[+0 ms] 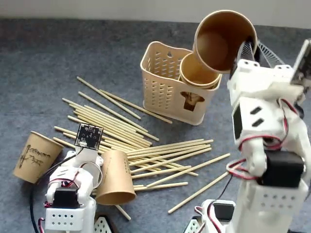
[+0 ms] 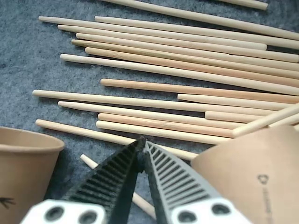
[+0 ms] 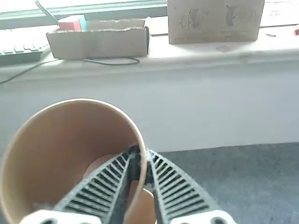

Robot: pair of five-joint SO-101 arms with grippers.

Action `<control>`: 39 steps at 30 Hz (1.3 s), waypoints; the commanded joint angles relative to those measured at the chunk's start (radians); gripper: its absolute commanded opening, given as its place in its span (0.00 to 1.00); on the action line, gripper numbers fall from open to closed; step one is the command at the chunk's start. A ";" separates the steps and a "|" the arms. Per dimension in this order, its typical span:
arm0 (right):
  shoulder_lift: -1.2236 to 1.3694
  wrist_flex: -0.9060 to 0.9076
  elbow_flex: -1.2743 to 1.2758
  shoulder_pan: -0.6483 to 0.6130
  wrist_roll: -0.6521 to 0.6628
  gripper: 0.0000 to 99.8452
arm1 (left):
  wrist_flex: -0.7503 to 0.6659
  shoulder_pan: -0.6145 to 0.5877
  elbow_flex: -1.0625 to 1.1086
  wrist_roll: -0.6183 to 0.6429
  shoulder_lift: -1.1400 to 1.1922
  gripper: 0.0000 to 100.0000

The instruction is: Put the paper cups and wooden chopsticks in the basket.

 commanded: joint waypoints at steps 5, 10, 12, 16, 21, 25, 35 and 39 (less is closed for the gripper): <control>0.177 -0.050 -0.007 -0.010 -0.011 0.01 | 0.002 0.010 0.019 0.002 -0.002 0.01; 0.263 -0.044 -0.007 -0.012 -0.011 0.01 | 0.002 0.010 0.019 0.002 -0.002 0.01; 0.286 -0.028 -0.007 -0.012 -0.011 0.01 | 0.002 0.010 0.019 0.002 -0.002 0.01; 0.311 -0.004 -0.008 -0.012 -0.011 0.01 | 0.002 0.010 0.019 0.002 -0.002 0.01; 0.348 -0.001 -0.007 -0.012 -0.005 0.01 | 0.002 0.010 0.019 0.002 -0.002 0.01; 0.366 0.035 -0.013 -0.012 -0.003 0.07 | 0.002 0.010 0.019 0.002 -0.002 0.01; 0.335 0.226 -0.048 -0.022 -0.002 0.23 | 0.002 0.010 0.019 0.002 -0.002 0.01; 0.271 0.300 -0.035 -0.027 -0.002 0.23 | 0.002 0.010 0.019 0.002 -0.002 0.01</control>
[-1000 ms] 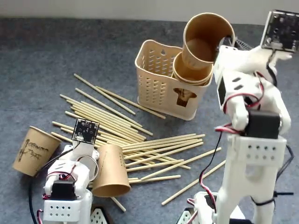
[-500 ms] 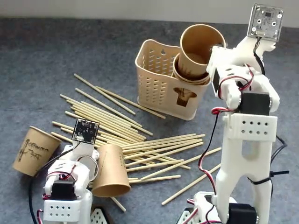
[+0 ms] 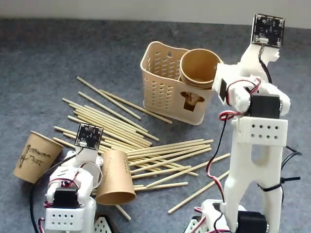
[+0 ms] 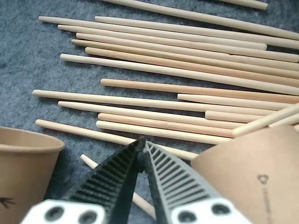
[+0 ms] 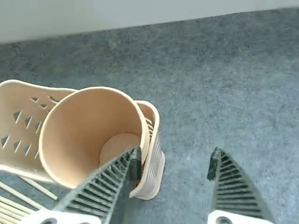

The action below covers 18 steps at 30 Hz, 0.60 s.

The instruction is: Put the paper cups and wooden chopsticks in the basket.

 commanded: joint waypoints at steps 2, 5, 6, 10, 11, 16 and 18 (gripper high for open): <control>-0.136 0.097 0.004 -0.018 -0.002 0.23 | 0.002 0.010 0.019 0.002 -0.002 0.01; -0.205 0.101 0.082 -0.018 -0.002 0.21 | 0.002 0.010 0.019 0.002 -0.002 0.01; -0.229 0.097 0.113 -0.018 0.005 0.18 | 0.002 0.010 0.019 0.002 -0.002 0.01; -0.341 0.059 0.269 -0.018 0.064 0.08 | 0.002 0.010 0.019 0.002 -0.002 0.01; -0.371 0.045 0.309 -0.018 0.068 0.07 | 0.002 0.010 0.019 0.002 -0.002 0.01; -0.536 0.007 0.515 -0.018 0.069 0.04 | 0.002 0.010 0.019 0.002 -0.002 0.01; -0.599 -0.018 0.608 -0.018 0.077 0.04 | 0.002 0.010 0.019 0.002 -0.002 0.01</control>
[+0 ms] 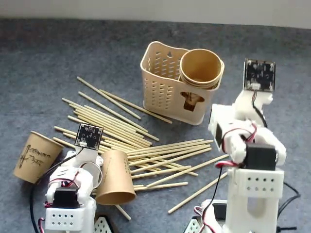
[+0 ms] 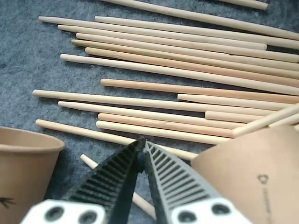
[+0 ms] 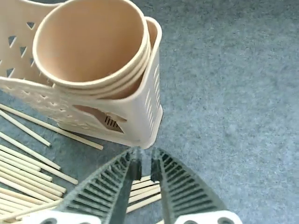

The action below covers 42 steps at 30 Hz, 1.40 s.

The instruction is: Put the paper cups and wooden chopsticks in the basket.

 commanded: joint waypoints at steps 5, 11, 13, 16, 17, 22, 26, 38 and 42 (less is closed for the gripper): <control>-0.291 -0.165 0.401 -0.002 0.117 0.04 | 0.002 0.010 0.019 0.002 -0.002 0.01; -0.509 -0.300 0.696 -0.007 0.117 0.02 | 0.002 0.010 0.019 0.002 -0.002 0.01; -0.587 -0.340 0.768 -0.004 0.117 0.00 | 0.002 0.010 0.019 0.003 -0.002 0.01; -0.707 -0.355 0.855 -0.005 0.117 0.01 | 0.002 0.047 0.019 0.006 -0.002 0.01; -0.748 -0.355 0.878 -0.005 0.117 0.01 | 0.002 0.068 0.019 0.006 -0.002 0.01; -0.947 -0.355 0.983 -0.004 0.046 0.01 | 0.072 0.131 0.019 0.006 -0.002 0.01; -0.914 -0.358 1.012 -0.002 0.041 0.01 | 0.175 0.162 0.019 0.002 -0.010 0.01; -0.932 -0.360 1.020 -0.002 0.048 0.01 | 0.216 0.226 -0.232 0.002 -0.010 0.01; -0.932 -0.389 1.023 -0.002 0.048 0.01 | 0.249 0.226 -0.326 0.000 -0.010 0.01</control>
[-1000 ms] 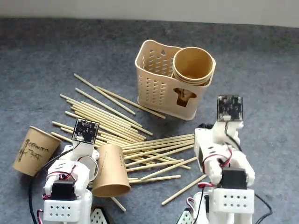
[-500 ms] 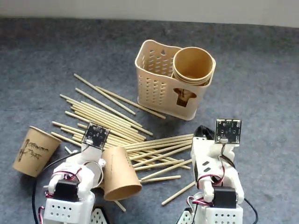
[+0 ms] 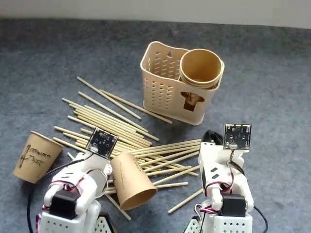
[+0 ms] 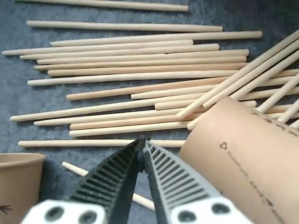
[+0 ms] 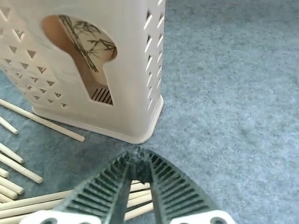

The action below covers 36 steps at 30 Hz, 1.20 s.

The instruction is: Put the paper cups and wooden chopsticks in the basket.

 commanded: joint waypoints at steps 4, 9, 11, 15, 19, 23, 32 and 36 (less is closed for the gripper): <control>-0.016 -0.042 -0.002 0.001 -0.005 0.01 | 0.020 0.021 -0.180 -0.081 0.002 0.04; -0.016 -0.044 -0.002 0.001 -0.005 0.01 | 0.029 0.016 -0.286 -0.348 0.008 0.20; -0.016 -0.044 -0.002 0.001 -0.005 0.01 | 0.040 0.022 -0.334 -0.348 0.016 0.21; -0.016 -0.044 -0.002 0.001 -0.005 0.01 | 0.089 0.024 -0.450 -0.353 0.133 0.22; -0.016 -0.044 -0.002 0.001 -0.005 0.01 | 0.216 0.124 -0.636 -0.354 0.378 0.24; -0.016 -0.044 -0.002 0.001 -0.005 0.01 | 0.338 0.231 -0.802 -0.347 0.598 0.30; -0.016 -0.082 0.031 0.001 -0.005 0.01 | 0.351 0.371 -0.819 -0.299 0.757 0.32; -0.016 -0.168 0.091 0.001 0.025 0.01 | 0.350 0.483 -0.817 -0.242 0.760 0.32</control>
